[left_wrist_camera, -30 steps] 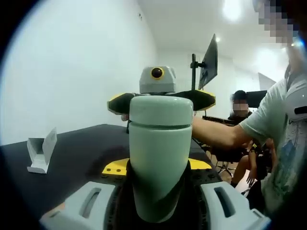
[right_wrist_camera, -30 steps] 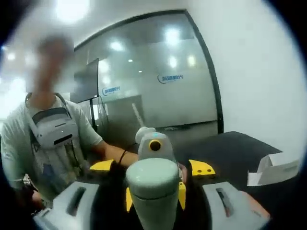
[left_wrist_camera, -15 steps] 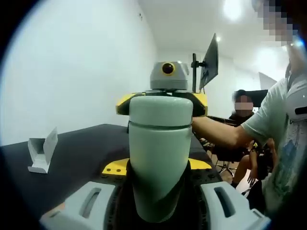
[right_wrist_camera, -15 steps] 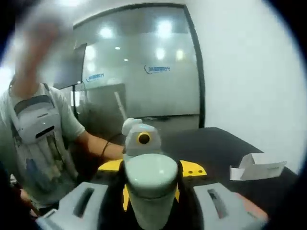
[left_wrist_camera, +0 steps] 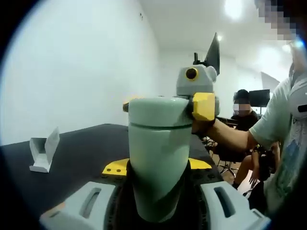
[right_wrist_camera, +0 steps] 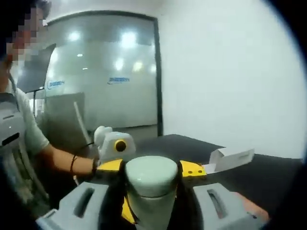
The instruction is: Assemble the cup parts correctly, then place the assembled cup into the box.
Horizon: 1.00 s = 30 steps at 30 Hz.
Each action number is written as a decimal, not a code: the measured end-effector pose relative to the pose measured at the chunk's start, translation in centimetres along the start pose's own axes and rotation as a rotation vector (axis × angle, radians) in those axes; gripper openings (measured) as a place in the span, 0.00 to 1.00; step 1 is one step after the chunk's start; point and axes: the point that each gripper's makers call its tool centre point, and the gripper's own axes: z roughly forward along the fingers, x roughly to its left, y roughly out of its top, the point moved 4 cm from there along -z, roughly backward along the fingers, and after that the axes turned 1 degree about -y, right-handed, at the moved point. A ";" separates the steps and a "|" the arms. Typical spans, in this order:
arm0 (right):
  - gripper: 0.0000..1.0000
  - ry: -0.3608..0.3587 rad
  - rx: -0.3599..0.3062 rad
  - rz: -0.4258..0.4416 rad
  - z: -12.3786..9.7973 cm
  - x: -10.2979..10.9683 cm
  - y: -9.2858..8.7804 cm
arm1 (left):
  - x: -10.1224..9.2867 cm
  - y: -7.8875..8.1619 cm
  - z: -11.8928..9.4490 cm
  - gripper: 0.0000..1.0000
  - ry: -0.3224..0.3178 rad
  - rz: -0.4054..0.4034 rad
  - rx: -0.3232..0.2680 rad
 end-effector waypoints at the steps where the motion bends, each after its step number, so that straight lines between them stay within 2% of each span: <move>1: 0.40 -0.042 0.006 -0.004 0.1 0.1 0.0 | 0.0 0.0 0.0 0.39 0.007 -0.005 -0.003; 4: 0.41 -0.006 0.009 -0.034 0.2 0.5 0.0 | 0.0 -0.1 -0.3 0.39 0.001 0.005 -0.007; 6: 0.41 0.090 0.005 -0.080 0.1 0.7 -0.1 | 0.0 -0.1 -0.4 0.39 -0.006 0.004 -0.011; 7: 0.43 0.115 -0.002 -0.039 -0.1 0.5 0.1 | 0.1 -0.1 -0.4 0.39 -0.003 0.000 -0.014; 8: 0.47 0.196 -0.008 -0.029 -0.3 0.7 0.4 | 0.2 -0.1 -0.6 0.39 -0.004 -0.006 -0.016; 9: 0.49 0.248 -0.024 -0.025 -0.6 0.7 0.7 | 0.2 -0.1 -0.6 0.39 -0.006 -0.007 -0.018; 10: 0.47 0.269 -0.050 -0.026 -0.8 0.1 1.3 | 0.2 -0.1 -0.5 0.39 -0.007 -0.009 -0.019; 11: 0.43 0.365 -0.072 -0.068 -1.4 0.5 1.6 | 0.2 -0.1 -0.5 0.39 -0.009 -0.009 -0.020; 13: 0.42 0.404 -0.087 -0.064 -1.4 -0.6 2.4 | 0.2 -0.1 -0.4 0.39 -0.018 0.000 -0.015; 14: 0.41 0.486 -0.062 -0.058 -1.4 -0.7 2.4 | 0.2 -0.1 -0.3 0.39 -0.020 0.003 -0.012; 17: 0.41 0.641 0.012 0.026 -1.2 -0.8 2.1 | 0.2 0.0 -0.2 0.39 -0.027 0.006 -0.006; 18: 0.43 0.663 0.040 0.049 -0.8 -1.0 1.9 | 0.2 -0.1 -0.2 0.39 -0.028 0.007 -0.006; 19: 0.44 0.652 0.036 0.023 -0.1 -1.5 1.8 | 0.2 -0.1 -0.2 0.39 -0.029 0.006 -0.005; 20: 0.44 0.686 0.067 0.010 0.0 -1.3 1.3 | 0.2 -0.1 -0.2 0.39 -0.031 0.007 -0.005; 21: 0.44 0.689 0.084 0.017 0.5 -1.3 1.0 | 0.1 -0.1 -0.2 0.39 -0.032 0.006 -0.005; 22: 0.44 0.705 0.089 -0.006 0.9 -1.0 0.7 | 0.0 -0.1 -0.1 0.39 -0.033 0.006 -0.005; 25: 0.42 0.752 0.102 -0.002 1.1 0.0 0.1 | -0.1 -0.1 -0.1 0.39 -0.034 0.005 -0.005; 28: 0.41 0.725 0.102 -0.008 1.1 0.2 0.1 | -0.3 -0.1 -0.1 0.39 -0.033 0.003 -0.004; 30: 0.41 0.676 0.107 0.008 1.1 0.1 0.1 | 0.0 -0.1 -0.1 0.39 -0.025 -0.002 0.001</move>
